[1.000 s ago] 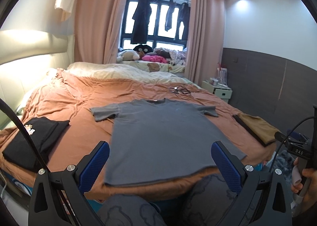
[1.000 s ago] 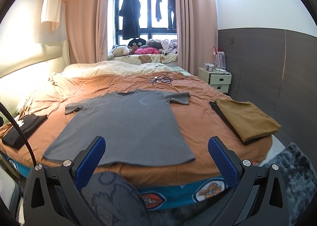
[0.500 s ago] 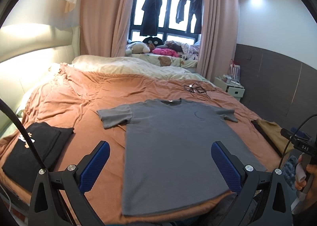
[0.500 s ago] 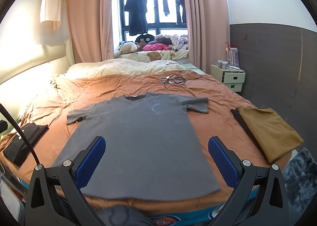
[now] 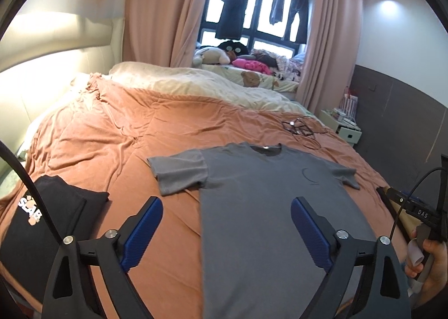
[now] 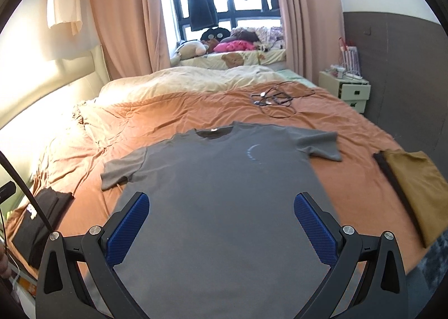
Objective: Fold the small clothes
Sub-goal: 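Move the left tool toward the grey T-shirt's sleeve and side hem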
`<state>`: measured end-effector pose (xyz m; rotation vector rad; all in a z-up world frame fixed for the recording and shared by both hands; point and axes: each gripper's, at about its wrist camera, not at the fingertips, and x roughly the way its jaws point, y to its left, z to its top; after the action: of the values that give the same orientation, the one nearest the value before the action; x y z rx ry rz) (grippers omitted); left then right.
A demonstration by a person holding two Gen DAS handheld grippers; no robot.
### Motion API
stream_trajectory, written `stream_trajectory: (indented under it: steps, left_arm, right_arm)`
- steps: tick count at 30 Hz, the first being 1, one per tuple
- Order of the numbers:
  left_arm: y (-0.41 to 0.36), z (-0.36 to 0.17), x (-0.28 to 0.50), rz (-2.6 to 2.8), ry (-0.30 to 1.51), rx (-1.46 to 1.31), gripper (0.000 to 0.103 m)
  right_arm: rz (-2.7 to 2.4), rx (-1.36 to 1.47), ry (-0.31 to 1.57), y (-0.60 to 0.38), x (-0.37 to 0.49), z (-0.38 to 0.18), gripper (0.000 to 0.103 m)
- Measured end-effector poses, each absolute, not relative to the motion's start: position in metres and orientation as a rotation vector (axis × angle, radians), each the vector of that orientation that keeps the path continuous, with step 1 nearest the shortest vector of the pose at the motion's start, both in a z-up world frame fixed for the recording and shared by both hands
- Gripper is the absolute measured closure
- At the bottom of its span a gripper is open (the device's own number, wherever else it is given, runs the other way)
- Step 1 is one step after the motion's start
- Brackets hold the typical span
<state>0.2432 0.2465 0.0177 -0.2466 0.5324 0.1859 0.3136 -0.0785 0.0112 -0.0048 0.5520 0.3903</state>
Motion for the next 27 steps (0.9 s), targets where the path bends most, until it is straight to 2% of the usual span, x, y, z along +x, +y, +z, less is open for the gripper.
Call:
stream_trajectory:
  steps: [6, 16, 25, 27]
  left_arm:
    - [0.284, 0.014, 0.278, 0.208, 0.568, -0.265, 0.017]
    - [0.344, -0.010, 0.339, 0.233, 0.637, -0.303, 0.018]
    - [0.391, -0.069, 0.412, 0.232, 0.754, -0.360, 0.022]
    - [0.402, -0.086, 0.428, 0.236, 0.793, -0.377, 0.028]
  right_arm:
    - [0.422, 0.032, 0.607, -0.045, 0.361, 0.010, 0.000]
    - [0.485, 0.038, 0.680, 0.006, 0.424, -0.001, 0.000]
    - [0.541, 0.012, 0.712, 0.045, 0.489, -0.019, 0.000]
    - [0.554, -0.011, 0.722, 0.052, 0.504, -0.025, 0.007]
